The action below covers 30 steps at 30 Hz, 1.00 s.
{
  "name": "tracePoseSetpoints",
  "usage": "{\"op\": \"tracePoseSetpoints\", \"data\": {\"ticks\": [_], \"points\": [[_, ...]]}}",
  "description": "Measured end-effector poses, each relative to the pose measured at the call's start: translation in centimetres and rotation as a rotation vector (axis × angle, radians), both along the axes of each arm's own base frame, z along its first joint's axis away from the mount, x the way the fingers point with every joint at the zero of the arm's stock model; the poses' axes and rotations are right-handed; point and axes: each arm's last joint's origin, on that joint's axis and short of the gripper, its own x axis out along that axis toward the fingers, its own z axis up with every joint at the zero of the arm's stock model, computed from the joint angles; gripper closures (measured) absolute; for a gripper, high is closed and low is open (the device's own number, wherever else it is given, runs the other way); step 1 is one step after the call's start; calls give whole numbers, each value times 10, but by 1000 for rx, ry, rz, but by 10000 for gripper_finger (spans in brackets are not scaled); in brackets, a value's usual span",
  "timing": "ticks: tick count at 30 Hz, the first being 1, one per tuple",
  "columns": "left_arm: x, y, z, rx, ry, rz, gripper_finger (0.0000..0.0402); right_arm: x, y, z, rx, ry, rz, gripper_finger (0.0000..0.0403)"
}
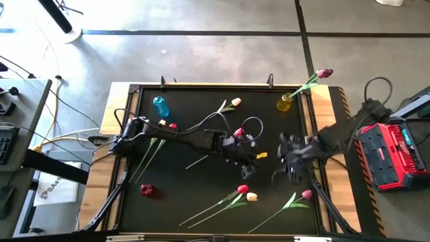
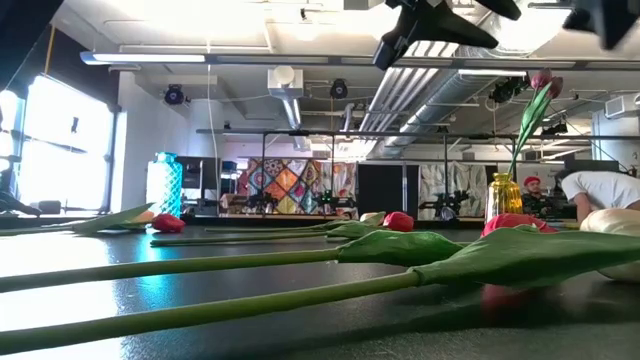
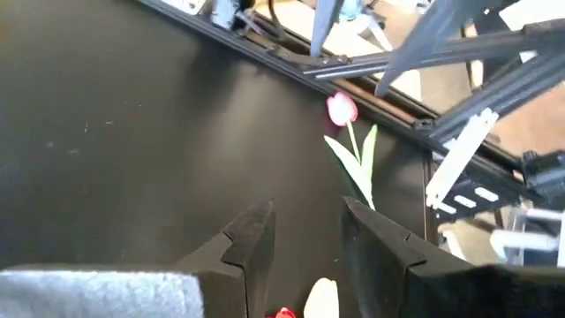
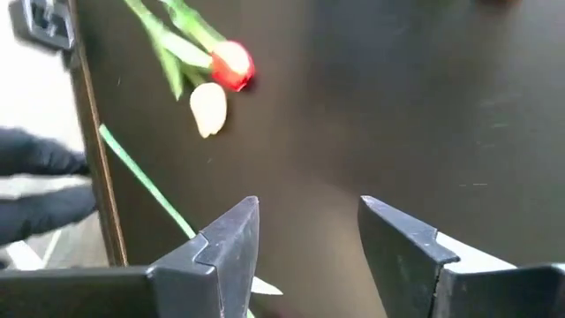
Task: Sort flowers into vase by color
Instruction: Put the dark red flower into the yellow vase
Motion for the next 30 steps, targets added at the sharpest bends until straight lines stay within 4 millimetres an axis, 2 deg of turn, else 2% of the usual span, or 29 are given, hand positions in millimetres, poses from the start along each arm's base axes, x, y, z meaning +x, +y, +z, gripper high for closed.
{"op": "tracePoseSetpoints", "data": {"ticks": [6, 14, 19, 25, 30], "points": [[-3, -18, 0, 14, -2, -60, 287, -8, 32, -50, 112, -11, 74, 222], [-8, -40, 0, 44, -6, -81, 287, -35, 57, -94, 129, 67, 149, 229], [-10, -46, 0, 55, -7, -82, 287, -34, 78, -111, 172, 60, 238, 229], [-11, -49, 0, 51, -6, -80, 287, -25, 102, -125, 81, 64, 398, 229], [-11, -49, 0, 50, -6, -80, 287, -15, 116, -144, 10, 97, 445, 229]]}}
